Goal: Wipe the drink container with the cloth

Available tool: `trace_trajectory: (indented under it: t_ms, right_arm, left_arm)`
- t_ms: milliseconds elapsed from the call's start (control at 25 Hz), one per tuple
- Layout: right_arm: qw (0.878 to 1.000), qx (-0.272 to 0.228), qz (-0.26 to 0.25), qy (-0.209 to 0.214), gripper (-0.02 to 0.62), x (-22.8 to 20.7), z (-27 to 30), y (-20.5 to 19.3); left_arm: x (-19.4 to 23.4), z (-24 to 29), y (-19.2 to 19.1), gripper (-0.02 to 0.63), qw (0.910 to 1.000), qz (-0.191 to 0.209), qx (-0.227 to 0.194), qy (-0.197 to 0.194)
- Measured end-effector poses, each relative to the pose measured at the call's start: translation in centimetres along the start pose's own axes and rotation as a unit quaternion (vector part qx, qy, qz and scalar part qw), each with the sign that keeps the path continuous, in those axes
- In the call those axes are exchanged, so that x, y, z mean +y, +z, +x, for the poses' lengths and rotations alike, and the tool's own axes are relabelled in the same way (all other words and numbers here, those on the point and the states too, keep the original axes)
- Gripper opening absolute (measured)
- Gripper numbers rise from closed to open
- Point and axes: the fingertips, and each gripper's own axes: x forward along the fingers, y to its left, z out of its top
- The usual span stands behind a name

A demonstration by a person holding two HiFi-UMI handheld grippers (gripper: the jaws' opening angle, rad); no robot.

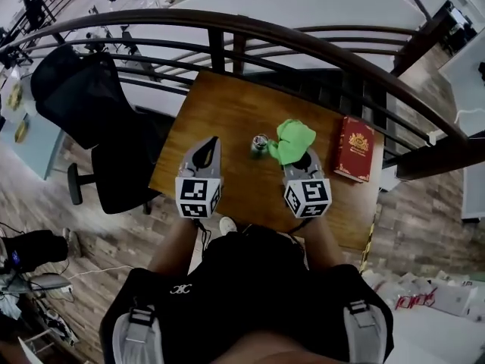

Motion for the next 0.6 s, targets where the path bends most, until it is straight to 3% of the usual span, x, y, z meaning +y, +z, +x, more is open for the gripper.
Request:
trace_trajectory:
  t_ms: [200, 400, 600]
  right_arm:
    - [1.000, 0.012, 0.001, 0.022, 0.054, -1.5, 0.5, -1.1]
    - [1.000, 0.016, 0.010, 0.023, 0.054, -3.9, 0.8, -1.8]
    - [0.999, 0.031, 0.015, 0.019, 0.054, -5.7, 1.0, -3.1]
  left_arm:
    - [-1.6, 2.1, -0.3, 0.052, 0.9996, 0.023, 0.012, -0.008]
    - [-2.8, 4.3, -2.0, 0.054, 0.9979, 0.036, 0.054, -0.006]
    - [-5.4, 6.5, -4.0, 0.069, 0.9914, 0.053, 0.098, -0.069]
